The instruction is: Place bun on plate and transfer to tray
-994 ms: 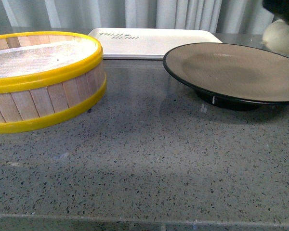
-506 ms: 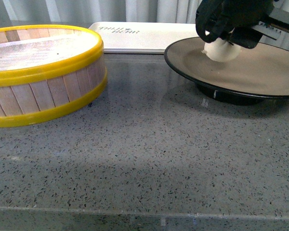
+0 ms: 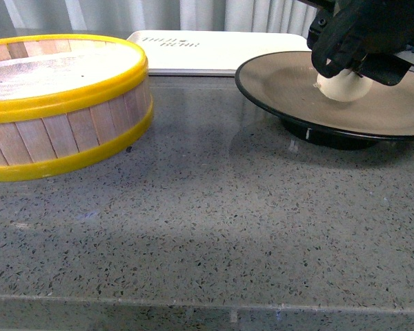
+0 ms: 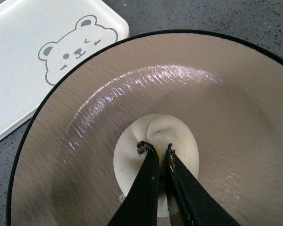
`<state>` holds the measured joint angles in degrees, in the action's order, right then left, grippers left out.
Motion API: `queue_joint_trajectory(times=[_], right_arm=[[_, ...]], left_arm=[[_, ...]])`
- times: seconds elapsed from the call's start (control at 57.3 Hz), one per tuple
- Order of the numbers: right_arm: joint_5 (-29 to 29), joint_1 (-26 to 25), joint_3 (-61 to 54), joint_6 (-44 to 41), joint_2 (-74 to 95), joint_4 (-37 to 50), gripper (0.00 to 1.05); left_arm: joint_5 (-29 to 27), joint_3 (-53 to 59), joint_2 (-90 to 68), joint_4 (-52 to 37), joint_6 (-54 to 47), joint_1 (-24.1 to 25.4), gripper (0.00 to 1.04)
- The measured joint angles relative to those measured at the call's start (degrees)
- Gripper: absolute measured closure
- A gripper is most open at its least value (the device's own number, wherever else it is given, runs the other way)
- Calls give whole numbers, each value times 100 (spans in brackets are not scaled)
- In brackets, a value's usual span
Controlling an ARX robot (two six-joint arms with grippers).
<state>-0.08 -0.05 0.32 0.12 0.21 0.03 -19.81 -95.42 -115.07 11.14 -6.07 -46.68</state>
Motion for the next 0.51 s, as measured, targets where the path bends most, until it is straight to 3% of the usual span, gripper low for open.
queue_joint_trajectory(times=[0.157, 0.506], right_arm=[[0, 0, 0, 0, 0, 0, 8], [0, 0, 0, 0, 0, 0, 8]], left_arm=[[-35, 7, -52, -4, -33, -33, 100], [-116, 50, -94, -11, -118, -76, 49]])
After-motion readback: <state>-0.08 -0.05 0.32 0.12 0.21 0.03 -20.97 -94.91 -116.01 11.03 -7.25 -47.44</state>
